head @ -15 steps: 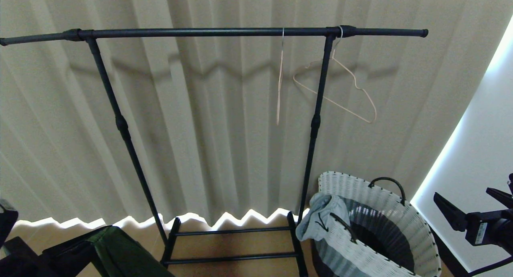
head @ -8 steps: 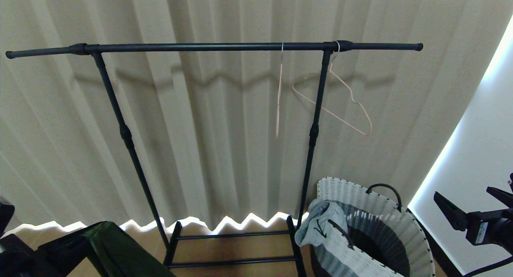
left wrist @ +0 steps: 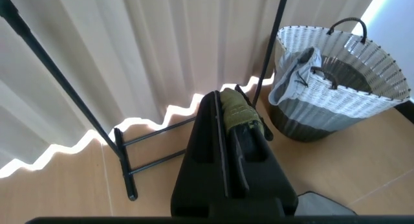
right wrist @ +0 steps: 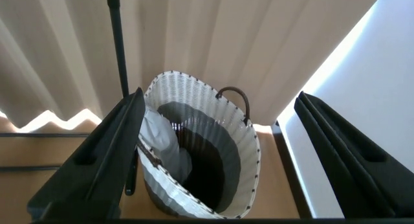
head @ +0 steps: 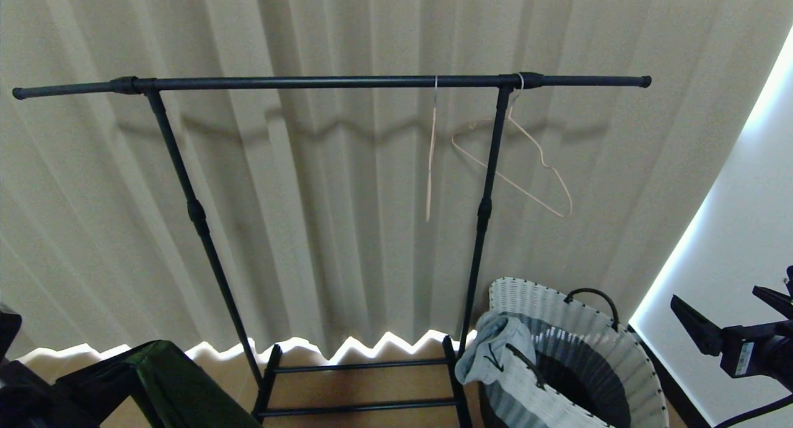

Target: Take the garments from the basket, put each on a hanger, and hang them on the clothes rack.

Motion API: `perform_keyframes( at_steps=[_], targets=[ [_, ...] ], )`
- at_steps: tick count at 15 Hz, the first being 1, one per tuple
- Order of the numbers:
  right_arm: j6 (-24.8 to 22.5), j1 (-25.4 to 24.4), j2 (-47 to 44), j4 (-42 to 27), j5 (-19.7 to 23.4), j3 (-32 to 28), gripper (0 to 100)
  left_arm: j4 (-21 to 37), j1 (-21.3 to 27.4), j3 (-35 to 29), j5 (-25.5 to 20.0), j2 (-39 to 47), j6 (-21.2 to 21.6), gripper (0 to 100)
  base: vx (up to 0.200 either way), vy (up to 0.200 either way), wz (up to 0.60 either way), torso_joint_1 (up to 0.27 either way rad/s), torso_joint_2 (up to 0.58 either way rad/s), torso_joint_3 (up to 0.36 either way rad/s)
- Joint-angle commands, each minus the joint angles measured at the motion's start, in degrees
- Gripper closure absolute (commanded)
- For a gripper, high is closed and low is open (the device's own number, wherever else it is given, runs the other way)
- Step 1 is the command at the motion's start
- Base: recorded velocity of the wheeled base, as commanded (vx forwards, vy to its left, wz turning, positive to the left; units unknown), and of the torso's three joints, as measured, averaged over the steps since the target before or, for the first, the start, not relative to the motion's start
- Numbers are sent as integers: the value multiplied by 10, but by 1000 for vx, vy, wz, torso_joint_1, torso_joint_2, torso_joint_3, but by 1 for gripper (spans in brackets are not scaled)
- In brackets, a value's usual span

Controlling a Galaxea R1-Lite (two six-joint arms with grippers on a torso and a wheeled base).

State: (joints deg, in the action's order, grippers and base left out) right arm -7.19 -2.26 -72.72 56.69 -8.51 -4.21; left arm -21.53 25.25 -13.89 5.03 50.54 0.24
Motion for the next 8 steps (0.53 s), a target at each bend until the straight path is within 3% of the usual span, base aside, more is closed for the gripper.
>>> perform_keyframes(
  at_steps=[1,4,6,8],
  targets=[
    [0,0,-1,0,0,0,0,0,0,0,1,1,0,100,0,0,0,173,-447,-276],
    [0,0,-3,0,2,0,0,-2,0,-1,1,0,0,100,0,0,0,181,-458,-273],
    [0,0,-4,0,12,-4,0,-6,0,-1,1,0,-1,100,0,0,0,83,-166,-102],
    [2,1,-3,1,120,-27,0,-7,0,1,1,1,0,100,0,0,0,16,-38,-21]
  ],
)
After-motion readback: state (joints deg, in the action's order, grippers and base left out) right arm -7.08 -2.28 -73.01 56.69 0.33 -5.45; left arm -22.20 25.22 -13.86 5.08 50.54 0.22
